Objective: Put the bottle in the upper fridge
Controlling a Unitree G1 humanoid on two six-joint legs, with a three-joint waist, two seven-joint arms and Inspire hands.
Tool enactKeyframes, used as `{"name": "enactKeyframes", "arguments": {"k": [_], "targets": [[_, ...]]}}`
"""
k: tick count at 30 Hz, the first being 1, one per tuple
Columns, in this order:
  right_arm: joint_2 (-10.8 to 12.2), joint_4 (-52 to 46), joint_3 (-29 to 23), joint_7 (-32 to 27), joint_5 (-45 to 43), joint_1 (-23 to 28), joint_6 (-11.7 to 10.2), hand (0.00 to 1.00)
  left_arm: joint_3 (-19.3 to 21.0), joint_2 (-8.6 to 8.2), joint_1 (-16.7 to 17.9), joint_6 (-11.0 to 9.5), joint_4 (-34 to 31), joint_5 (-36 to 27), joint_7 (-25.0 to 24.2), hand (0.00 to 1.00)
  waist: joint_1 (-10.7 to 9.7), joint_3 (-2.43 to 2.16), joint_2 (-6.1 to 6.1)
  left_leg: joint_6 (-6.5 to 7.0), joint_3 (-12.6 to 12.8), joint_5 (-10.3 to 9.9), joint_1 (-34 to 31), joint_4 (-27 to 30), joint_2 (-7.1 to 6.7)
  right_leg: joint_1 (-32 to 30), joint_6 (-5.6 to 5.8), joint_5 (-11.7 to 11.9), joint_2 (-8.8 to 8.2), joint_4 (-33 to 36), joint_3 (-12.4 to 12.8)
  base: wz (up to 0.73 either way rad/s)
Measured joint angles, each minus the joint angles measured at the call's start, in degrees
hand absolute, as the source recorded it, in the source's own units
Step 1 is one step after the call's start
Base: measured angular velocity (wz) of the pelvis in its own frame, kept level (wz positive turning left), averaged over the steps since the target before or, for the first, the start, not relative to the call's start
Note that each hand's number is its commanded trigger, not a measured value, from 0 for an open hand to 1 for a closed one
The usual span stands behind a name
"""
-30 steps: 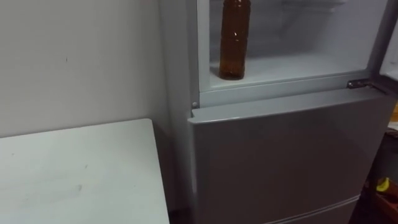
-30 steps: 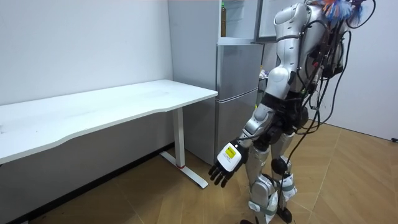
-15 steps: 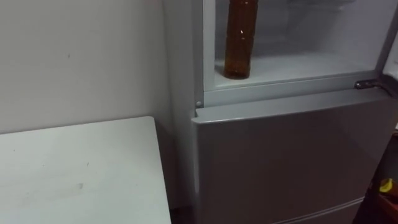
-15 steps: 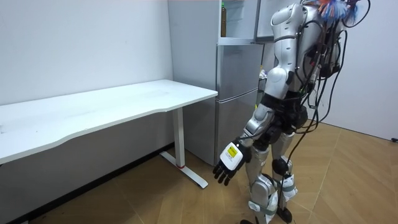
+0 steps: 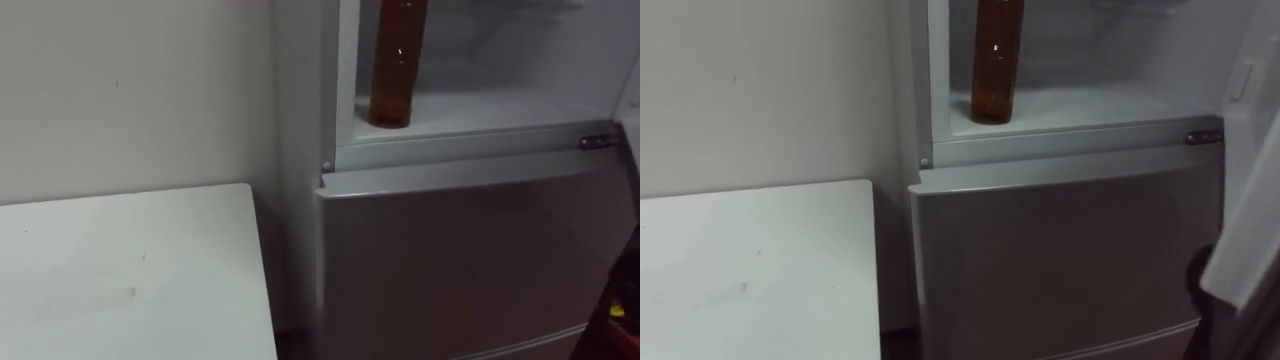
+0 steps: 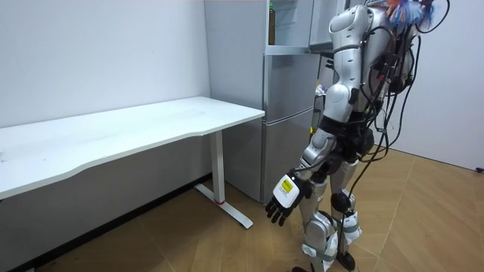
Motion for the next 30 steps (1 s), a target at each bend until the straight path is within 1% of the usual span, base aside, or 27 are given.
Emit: {"name": "enactKeyframes", "arguments": {"k": [8, 10, 13, 18, 23, 30], "targets": [[0.0, 0.0, 0.6, 2.8, -0.3, 0.4, 0.6, 0.0, 0.1, 0.0, 0.0, 0.0, 0.0, 0.0, -0.2, 0.0, 0.7, 0.04, 0.13, -0.01, -1.0, 0.0, -0.1, 0.0, 0.0, 0.7, 0.06, 0.2, 0.03, -0.7, -0.8, 0.06], [0.0, 0.0, 0.7, 3.7, -2.1, 0.4, 1.2, 0.0, 0.1, -0.01, -0.1, 0.0, 0.0, 0.0, -0.2, 0.0, 0.9, 0.04, 0.37, -0.01, -1.1, 0.0, -0.2, 0.0, 0.0, 0.7, 0.06, 0.2, 0.03, -0.7, -0.9, 0.0], [0.0, 0.0, 0.7, 4.8, -2.4, 0.4, 1.2, 0.0, 0.1, -0.01, -0.2, 0.0, 0.2, 0.0, -0.2, 0.0, 1.3, 0.04, 0.62, -0.01, -1.1, 0.0, -0.2, 0.0, 0.0, 0.7, 0.06, 0.2, 0.03, -0.7, -1.0, 0.0], [0.0, 0.0, 0.7, 5.5, -2.5, 0.4, 1.2, 0.0, 0.1, -0.01, -0.5, 0.0, 0.2, 0.0, -0.2, 0.0, 2.0, 0.05, 0.61, -0.02, -1.2, 0.0, -0.3, 0.0, -0.01, 0.8, 0.07, 0.2, 0.01, -0.8, -1.1, 0.01], [0.0, 0.0, 0.7, 6.4, -2.7, 0.4, 1.2, 0.0, 0.1, -0.01, -0.4, 0.0, 0.2, 0.0, -0.2, 0.0, 2.0, 0.04, 0.61, -0.02, -1.6, 0.0, -0.7, 0.0, -0.02, 0.8, 0.06, 0.2, 0.0, -1.4, -1.6, 0.05], [0.0, 0.0, 0.7, 6.9, -5.6, 0.4, 1.3, 0.0, 0.1, -0.01, -0.5, 0.0, 0.1, 0.0, -0.2, 0.0, 2.0, -0.01, 0.7, -0.03, -1.8, 0.0, -1.0, 0.0, -0.04, 0.8, 0.07, 0.2, 0.02, -1.6, -1.7, 0.01]]}}
